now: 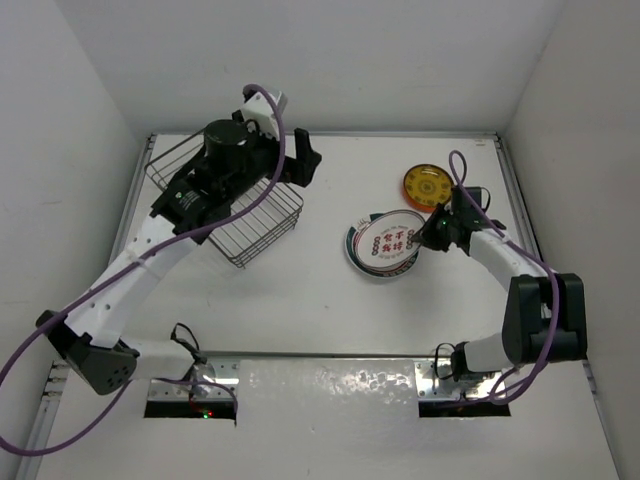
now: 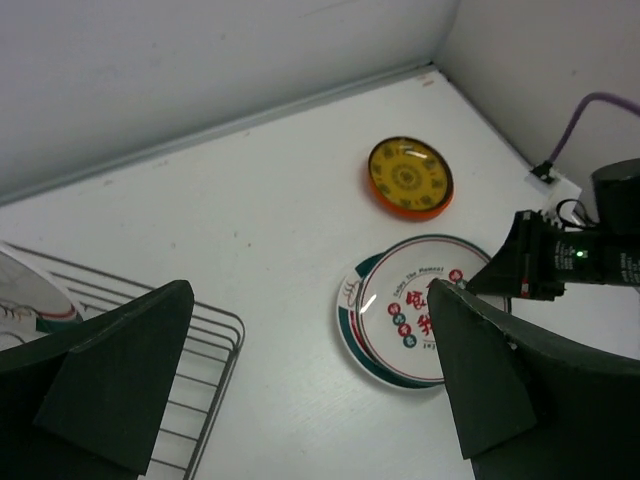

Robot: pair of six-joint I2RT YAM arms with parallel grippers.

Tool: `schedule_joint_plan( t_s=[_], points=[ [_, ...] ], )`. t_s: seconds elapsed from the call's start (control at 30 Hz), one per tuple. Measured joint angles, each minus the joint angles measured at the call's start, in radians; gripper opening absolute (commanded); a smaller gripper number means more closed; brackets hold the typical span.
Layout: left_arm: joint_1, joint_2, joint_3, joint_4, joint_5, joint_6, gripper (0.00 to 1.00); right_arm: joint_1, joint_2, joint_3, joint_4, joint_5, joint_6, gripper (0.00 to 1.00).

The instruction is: Unload the plates from the dish rack

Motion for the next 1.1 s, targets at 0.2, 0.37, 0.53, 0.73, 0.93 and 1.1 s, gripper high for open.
schedule_joint_plan(
  t_s=[0.2,0.37,0.53,0.73,0.93,1.1],
  points=[
    [0.132,0.088,-0.006,-0.076,-0.018,-0.167,1.00,0.008,0.013,-0.031,0.029,0.030,-0.047,0.87],
    [0.346,0.223,0.032,-0.161,-0.018,-0.340,1.00,0.099,0.112,0.016,-0.112,0.113,-0.096,0.95],
    [0.472,0.337,0.085,-0.185,-0.018,-0.462,1.00,0.159,0.143,0.087,-0.237,0.157,-0.128,0.99],
    [0.520,0.456,0.229,-0.158,0.001,-0.531,1.00,0.156,0.106,0.136,-0.342,0.223,-0.195,0.99],
    [0.533,0.595,0.344,-0.134,0.006,-0.563,0.94,0.156,0.024,0.136,-0.400,0.220,-0.219,0.99],
    [0.539,0.722,0.439,-0.132,-0.001,-0.582,0.80,0.156,-0.046,0.134,-0.427,0.196,-0.236,0.99]
  ],
)
